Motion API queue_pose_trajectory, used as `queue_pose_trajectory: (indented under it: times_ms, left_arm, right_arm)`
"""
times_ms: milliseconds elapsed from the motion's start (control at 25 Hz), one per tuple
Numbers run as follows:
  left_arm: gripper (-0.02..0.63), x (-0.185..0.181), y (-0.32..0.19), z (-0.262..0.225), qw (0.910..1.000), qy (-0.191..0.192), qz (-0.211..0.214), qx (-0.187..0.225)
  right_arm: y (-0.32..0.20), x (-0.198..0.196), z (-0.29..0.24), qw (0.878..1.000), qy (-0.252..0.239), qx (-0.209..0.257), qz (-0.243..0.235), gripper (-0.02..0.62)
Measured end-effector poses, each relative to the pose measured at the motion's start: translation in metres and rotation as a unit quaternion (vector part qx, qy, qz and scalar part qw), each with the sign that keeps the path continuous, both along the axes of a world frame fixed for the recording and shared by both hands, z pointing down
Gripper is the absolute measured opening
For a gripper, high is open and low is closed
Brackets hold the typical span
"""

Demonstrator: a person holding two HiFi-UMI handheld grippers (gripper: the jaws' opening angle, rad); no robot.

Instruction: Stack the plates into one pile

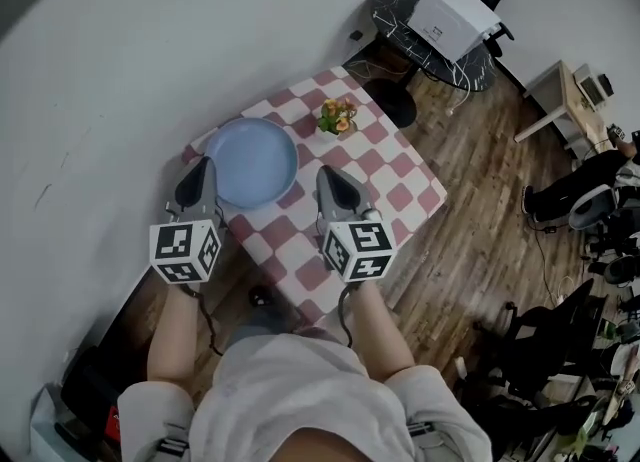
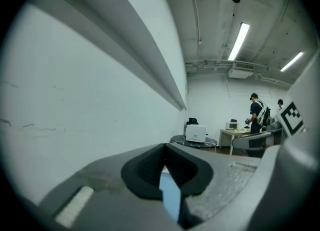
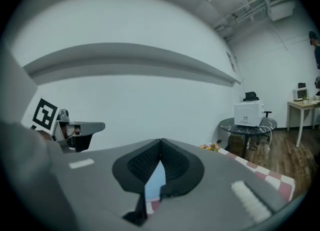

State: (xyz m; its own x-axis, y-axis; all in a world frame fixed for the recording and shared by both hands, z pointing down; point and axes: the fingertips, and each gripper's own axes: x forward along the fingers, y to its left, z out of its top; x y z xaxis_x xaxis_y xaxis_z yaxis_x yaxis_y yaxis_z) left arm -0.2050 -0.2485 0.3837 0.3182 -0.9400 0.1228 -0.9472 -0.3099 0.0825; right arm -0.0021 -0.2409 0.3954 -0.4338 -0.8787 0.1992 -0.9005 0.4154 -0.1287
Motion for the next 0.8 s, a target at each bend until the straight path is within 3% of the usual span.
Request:
queue_pose_trajectory:
  times_ms: [480, 800]
  left_arm:
    - [0.006, 0.037, 0.076, -0.081, 0.9964, -0.009, 0.001, 0.084]
    - [0.006, 0.056, 0.117, -0.117, 0.9922, -0.006, 0.008, 0.125]
  right_arm:
    - [0.076, 0.054, -0.069, 0.996, 0.029, 0.082, 0.033, 0.002]
    - [0.119, 0.080, -0.102, 0.991, 0.022, 0.122, 0.055, 0.002]
